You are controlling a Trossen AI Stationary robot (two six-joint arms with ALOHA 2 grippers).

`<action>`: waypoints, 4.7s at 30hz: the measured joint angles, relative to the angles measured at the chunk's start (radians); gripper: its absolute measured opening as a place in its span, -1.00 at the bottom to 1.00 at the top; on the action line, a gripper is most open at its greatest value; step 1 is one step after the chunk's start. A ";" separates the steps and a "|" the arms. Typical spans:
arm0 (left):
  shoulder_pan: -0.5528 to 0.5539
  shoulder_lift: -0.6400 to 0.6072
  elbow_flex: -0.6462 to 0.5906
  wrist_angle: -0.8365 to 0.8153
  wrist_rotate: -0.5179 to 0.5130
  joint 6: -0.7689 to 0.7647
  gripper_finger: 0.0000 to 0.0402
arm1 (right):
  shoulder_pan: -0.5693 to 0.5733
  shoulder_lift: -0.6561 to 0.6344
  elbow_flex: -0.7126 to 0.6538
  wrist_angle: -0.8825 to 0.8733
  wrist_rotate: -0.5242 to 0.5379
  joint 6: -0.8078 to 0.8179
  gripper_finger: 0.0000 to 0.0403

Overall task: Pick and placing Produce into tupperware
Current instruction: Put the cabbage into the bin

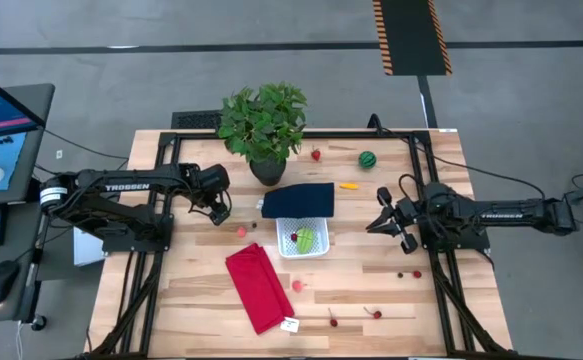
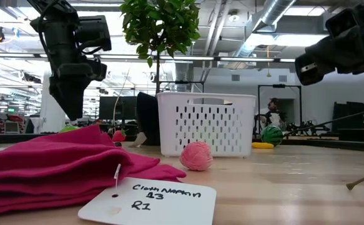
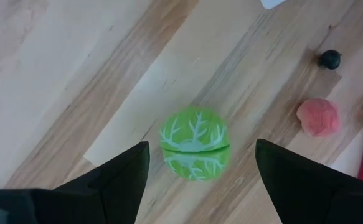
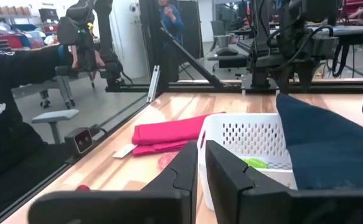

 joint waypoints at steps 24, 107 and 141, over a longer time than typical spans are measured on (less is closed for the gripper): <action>0.000 0.234 0.001 0.030 0.013 0.022 0.41 | 0.000 0.000 0.000 -0.026 0.000 0.000 -0.72; -0.291 0.266 0.280 -0.093 -0.221 -0.200 -0.25 | 0.000 0.000 0.000 -0.026 0.000 0.000 -0.72; -0.272 0.345 0.145 0.080 -0.040 -0.076 0.67 | 0.000 0.000 0.000 -0.074 0.001 0.000 -0.72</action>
